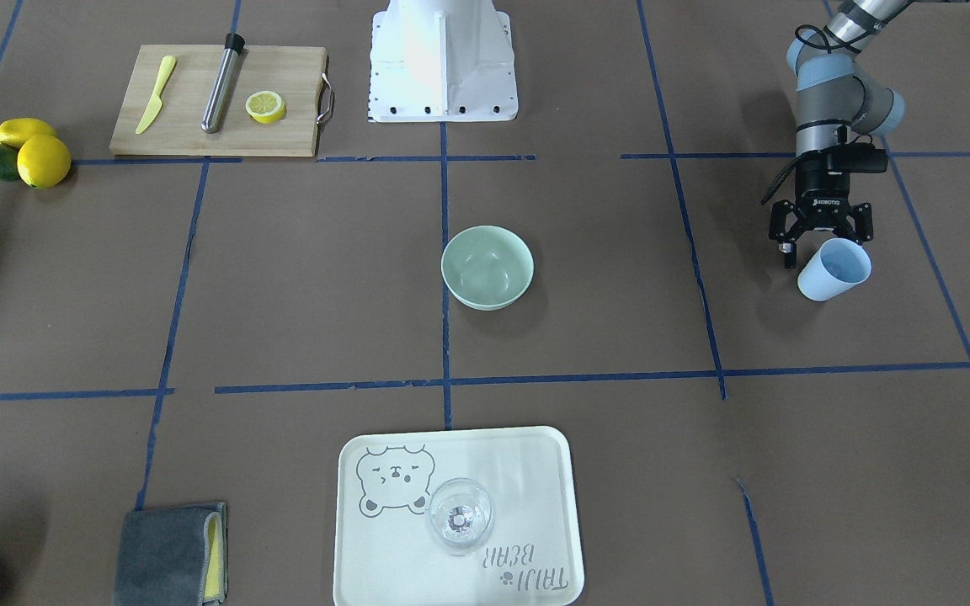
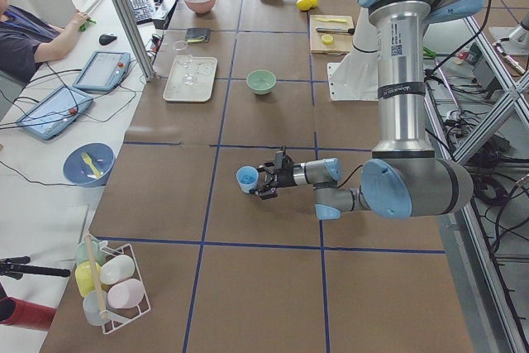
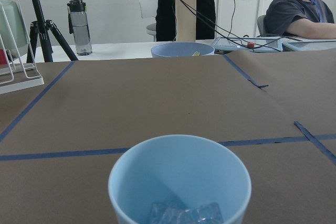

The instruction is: Pour ice into bowl

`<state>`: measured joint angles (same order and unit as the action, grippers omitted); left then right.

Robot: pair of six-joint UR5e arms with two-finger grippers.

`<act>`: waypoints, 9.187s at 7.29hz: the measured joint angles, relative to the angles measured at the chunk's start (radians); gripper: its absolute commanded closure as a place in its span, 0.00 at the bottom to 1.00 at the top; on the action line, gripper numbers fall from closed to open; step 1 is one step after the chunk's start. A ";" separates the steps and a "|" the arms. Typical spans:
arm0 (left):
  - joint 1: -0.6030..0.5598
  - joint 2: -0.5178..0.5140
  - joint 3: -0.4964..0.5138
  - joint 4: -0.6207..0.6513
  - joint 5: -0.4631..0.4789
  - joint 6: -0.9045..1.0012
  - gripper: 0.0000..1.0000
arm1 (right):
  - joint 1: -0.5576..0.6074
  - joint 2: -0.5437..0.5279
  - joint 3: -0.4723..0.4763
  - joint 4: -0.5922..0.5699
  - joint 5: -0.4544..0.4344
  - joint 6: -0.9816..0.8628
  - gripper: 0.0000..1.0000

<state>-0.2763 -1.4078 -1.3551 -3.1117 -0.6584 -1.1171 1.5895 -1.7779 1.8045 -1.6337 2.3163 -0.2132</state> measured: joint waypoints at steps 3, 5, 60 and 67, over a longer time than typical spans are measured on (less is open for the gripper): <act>-0.021 -0.006 0.008 0.001 -0.009 -0.003 0.00 | 0.000 0.001 0.001 0.000 0.000 0.000 0.00; -0.049 -0.006 0.011 0.002 -0.021 -0.012 0.00 | 0.001 0.001 0.002 0.000 0.000 0.000 0.00; 0.047 -0.643 -0.193 0.591 0.230 2.151 1.00 | 0.112 -0.058 -0.037 -0.002 0.000 0.002 0.00; -0.246 -0.468 -0.263 0.409 -0.447 1.341 1.00 | 0.112 -0.054 -0.043 0.000 -0.003 -0.009 0.00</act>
<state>-0.5227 -1.8755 -1.6186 -2.7026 -1.1055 0.2240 1.7012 -1.8323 1.7613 -1.6337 2.3134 -0.2224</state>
